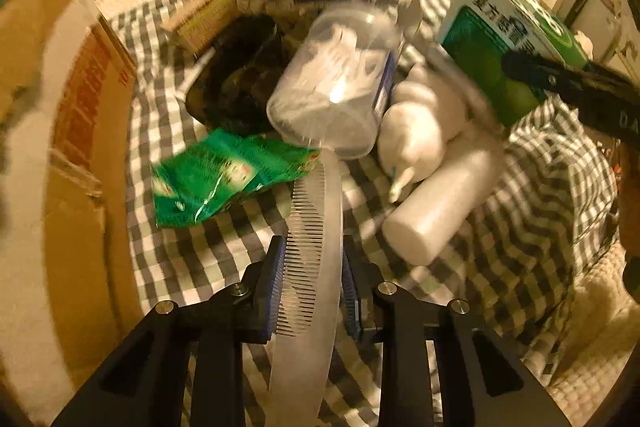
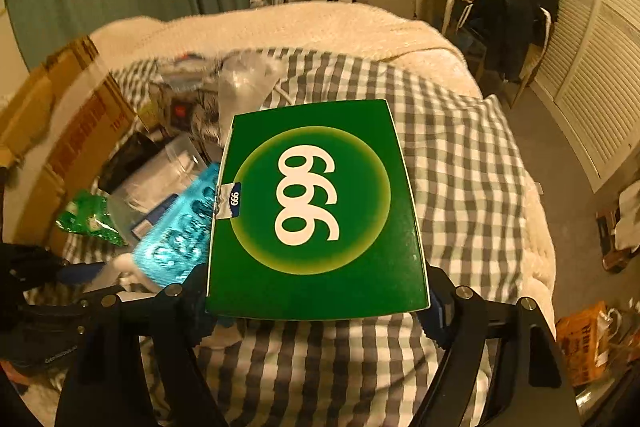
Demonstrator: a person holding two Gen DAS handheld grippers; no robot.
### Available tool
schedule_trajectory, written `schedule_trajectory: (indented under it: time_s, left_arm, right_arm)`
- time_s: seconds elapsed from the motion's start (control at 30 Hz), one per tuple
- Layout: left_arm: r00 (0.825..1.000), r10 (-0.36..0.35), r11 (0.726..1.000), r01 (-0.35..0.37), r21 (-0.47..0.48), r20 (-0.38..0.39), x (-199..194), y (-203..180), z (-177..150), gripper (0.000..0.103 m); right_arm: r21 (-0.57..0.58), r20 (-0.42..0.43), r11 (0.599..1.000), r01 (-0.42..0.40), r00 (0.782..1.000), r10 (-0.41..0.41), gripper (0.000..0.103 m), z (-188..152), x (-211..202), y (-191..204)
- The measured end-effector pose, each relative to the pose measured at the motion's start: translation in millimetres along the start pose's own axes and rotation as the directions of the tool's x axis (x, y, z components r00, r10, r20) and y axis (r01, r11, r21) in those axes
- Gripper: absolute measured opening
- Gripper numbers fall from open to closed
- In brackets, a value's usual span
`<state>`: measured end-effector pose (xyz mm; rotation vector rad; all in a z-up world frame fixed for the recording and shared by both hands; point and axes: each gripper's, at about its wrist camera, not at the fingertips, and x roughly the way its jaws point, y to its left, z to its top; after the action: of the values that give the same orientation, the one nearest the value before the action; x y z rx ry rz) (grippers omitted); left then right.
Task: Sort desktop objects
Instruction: 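Grasp the green medicine box with the right tool while the left grasps the white comb, then carry the comb and green medicine box over the cardboard box and release both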
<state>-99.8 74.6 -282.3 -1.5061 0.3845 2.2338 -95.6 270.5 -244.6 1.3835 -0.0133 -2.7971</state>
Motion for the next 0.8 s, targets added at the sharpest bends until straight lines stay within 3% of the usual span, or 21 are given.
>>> schedule_trajectory:
  time_s: [0.27, 0.5, 0.8]
  left_arm:
    - [0.990, 0.002, 1.000, -0.003, 0.001, 0.141, -63, -35, 6, 0.025]
    - [0.971, -0.007, 1.000, 0.013, -0.025, 0.240, -115, -48, -4, 0.025]
    - [0.929, 0.022, 0.998, 0.001, -0.062, 0.369, -189, -42, -13, 0.025]
  right_arm:
    - [0.083, 0.093, 0.996, -0.014, 0.996, 0.006, 0.078, -9, -51, 3]
    - [0.112, 0.185, 0.994, -0.015, 0.983, -0.006, 0.078, -10, -105, 16]
    - [0.117, 0.275, 0.993, -0.004, 0.961, -0.029, 0.078, -11, -170, 46]
